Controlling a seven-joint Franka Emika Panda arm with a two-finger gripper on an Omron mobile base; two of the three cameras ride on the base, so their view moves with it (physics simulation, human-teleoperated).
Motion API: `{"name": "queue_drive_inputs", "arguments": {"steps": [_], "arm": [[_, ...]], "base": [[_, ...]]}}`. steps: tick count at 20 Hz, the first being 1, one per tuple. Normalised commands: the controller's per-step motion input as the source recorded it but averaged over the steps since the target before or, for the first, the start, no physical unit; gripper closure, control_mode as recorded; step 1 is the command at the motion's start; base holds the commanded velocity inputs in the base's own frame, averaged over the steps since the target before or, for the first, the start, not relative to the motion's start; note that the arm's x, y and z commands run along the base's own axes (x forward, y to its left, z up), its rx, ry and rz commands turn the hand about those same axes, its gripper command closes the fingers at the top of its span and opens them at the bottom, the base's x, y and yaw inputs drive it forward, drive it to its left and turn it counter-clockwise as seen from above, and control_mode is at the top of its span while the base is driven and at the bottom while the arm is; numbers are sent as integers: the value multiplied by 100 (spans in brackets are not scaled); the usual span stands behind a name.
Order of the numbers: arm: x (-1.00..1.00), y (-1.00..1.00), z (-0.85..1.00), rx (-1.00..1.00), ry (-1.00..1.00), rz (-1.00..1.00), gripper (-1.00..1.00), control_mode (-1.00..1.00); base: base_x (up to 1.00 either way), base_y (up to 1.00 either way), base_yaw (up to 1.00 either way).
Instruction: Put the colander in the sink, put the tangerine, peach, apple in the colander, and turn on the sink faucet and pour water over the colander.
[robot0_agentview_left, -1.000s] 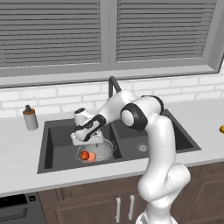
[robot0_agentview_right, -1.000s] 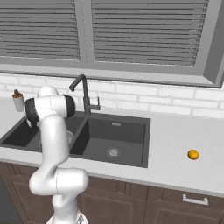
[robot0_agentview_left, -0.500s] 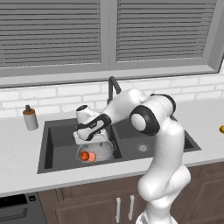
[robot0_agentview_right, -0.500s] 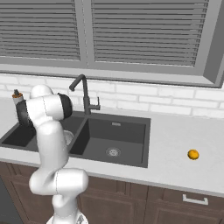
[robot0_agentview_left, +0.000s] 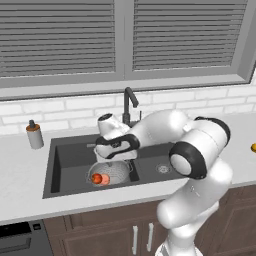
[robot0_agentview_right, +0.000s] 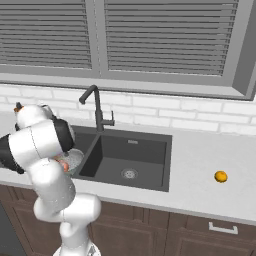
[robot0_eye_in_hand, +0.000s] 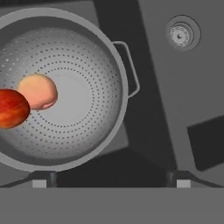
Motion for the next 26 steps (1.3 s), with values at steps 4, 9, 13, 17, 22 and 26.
{"name": "queue_drive_inputs", "arguments": {"steps": [4, 9, 13, 17, 22, 26], "arm": [[-38, -51, 74, 0, 0, 0, -100, -100], [-59, -51, 72, 0, 0, 0, -100, -100], [-67, -51, 61, 0, 0, 0, -100, -100], [-67, -52, 48, 0, 0, 0, -100, -100], [-48, -64, 40, 0, 0, 0, -100, -100], [-25, -82, 19, 0, 0, 0, -100, -100]], "base": [[0, 0, 0], [0, 0, 0], [0, 0, 0], [0, 0, 0], [0, 0, 0], [0, 0, 0]]}}
